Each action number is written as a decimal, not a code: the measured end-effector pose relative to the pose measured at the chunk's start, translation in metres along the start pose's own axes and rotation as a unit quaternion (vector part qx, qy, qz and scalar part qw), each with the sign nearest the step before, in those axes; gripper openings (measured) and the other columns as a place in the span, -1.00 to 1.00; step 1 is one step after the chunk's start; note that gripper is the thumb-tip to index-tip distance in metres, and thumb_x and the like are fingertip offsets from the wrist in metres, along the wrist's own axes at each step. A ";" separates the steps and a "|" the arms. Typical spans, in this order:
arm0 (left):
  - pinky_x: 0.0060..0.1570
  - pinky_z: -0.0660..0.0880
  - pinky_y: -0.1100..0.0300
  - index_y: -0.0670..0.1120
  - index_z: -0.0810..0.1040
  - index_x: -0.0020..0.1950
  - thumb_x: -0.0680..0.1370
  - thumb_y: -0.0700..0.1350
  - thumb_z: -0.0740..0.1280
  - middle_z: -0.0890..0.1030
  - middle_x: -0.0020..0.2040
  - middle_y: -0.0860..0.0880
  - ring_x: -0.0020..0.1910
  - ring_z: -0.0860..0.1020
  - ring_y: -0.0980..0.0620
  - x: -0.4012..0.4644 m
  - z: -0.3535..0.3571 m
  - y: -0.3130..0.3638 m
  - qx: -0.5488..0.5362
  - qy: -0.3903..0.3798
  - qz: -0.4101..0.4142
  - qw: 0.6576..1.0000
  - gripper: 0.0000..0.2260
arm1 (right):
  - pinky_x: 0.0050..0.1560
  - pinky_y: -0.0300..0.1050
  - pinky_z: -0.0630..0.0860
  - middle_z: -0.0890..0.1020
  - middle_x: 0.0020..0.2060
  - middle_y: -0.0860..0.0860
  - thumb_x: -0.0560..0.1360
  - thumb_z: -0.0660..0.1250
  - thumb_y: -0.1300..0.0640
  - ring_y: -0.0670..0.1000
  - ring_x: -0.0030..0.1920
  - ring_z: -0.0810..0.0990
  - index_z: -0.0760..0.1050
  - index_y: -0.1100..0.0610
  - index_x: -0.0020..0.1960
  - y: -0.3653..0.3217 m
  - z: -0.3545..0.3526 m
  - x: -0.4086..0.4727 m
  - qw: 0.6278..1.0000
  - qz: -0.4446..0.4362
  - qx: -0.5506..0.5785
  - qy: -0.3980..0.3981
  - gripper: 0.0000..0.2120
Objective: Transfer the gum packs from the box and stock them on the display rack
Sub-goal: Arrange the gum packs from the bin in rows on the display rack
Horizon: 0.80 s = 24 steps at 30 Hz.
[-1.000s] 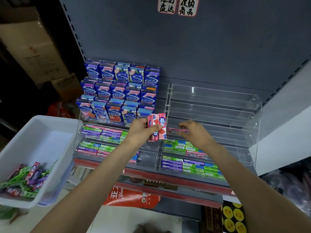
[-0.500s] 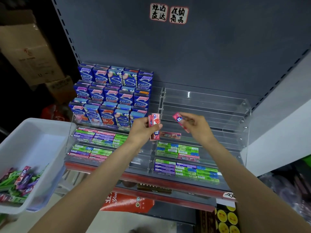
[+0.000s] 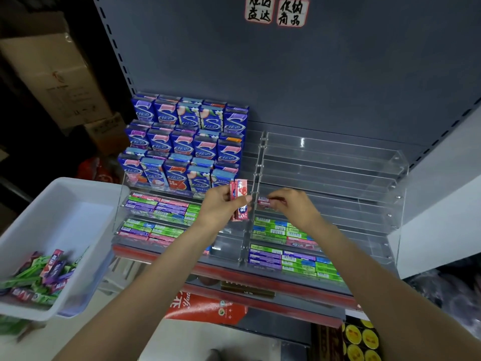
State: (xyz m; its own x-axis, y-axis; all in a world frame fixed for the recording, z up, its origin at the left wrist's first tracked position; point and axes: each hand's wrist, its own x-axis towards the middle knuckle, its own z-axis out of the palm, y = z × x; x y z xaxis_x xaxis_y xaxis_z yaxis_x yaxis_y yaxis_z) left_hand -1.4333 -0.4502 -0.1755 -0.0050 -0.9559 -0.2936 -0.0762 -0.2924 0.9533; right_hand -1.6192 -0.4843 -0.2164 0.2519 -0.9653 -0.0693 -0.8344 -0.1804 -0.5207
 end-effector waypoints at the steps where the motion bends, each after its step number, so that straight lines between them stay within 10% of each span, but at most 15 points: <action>1: -0.21 0.57 0.29 -0.20 0.58 0.05 0.49 -0.23 0.40 0.66 -0.10 -0.09 -0.14 0.65 0.02 0.000 -0.001 -0.001 0.001 0.001 -0.001 1.000 -0.85 | 0.15 -0.16 0.42 0.60 0.15 0.09 0.57 0.25 0.17 0.06 0.12 0.56 0.52 0.17 0.24 0.001 -0.001 0.001 1.000 0.001 0.002 -0.006 -0.73; 18: -0.18 0.57 0.29 -0.08 0.56 0.00 0.49 -0.18 0.40 0.64 -0.13 0.01 -0.17 0.63 0.13 0.008 0.008 0.003 -0.006 -0.036 -0.004 0.999 -0.89 | 0.09 -0.01 0.54 0.55 0.18 0.08 0.59 0.21 0.12 0.08 0.07 0.58 0.49 0.12 0.28 0.002 -0.012 -0.007 0.997 0.002 -0.061 0.042 -0.71; 24: -0.24 0.57 0.30 -0.10 0.60 -0.02 0.41 -0.20 0.48 0.67 -0.17 -0.01 -0.26 0.64 0.17 0.007 0.017 0.007 0.032 -0.094 0.029 0.995 -0.82 | 0.06 -0.16 0.54 0.64 0.05 0.00 0.54 0.29 0.13 -0.08 0.01 0.60 0.56 0.11 0.17 -0.021 -0.030 -0.022 0.961 0.022 0.269 0.068 -0.78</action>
State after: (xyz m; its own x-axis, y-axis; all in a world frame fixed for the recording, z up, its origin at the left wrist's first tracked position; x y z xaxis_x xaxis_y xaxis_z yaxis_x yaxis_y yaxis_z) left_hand -1.4507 -0.4584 -0.1719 -0.1977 -0.9473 -0.2522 -0.1343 -0.2286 0.9642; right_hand -1.6218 -0.4650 -0.1781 0.1252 -0.9921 -0.0096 -0.4599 -0.0494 -0.8866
